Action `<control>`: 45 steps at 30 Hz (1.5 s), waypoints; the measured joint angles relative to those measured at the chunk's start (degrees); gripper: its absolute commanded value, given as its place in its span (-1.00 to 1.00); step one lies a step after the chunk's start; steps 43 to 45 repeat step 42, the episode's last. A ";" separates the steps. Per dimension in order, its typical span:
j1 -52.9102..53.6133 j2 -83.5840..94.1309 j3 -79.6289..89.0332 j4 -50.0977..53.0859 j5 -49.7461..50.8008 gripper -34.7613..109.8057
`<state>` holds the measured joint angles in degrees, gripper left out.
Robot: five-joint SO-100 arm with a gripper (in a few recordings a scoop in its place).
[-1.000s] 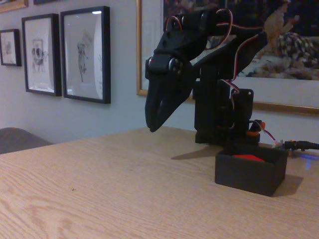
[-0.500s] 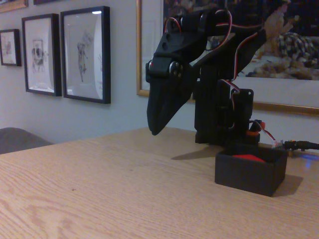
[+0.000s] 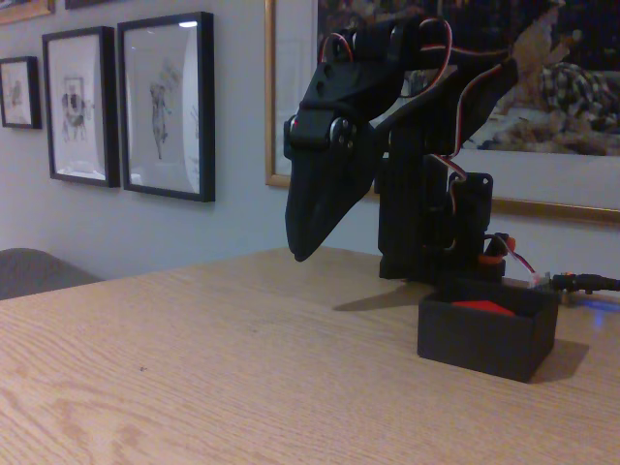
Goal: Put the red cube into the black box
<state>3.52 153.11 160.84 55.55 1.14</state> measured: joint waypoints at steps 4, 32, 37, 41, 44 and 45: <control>0.00 0.00 0.00 0.00 0.00 -0.57; 0.00 0.00 0.00 0.00 0.00 -0.57; 0.00 -0.44 0.00 0.00 0.00 -0.57; 0.00 -0.88 0.00 0.00 0.00 -0.57; 0.00 -0.88 0.00 0.00 0.00 -0.57; 0.00 -0.88 0.00 0.00 0.00 -0.57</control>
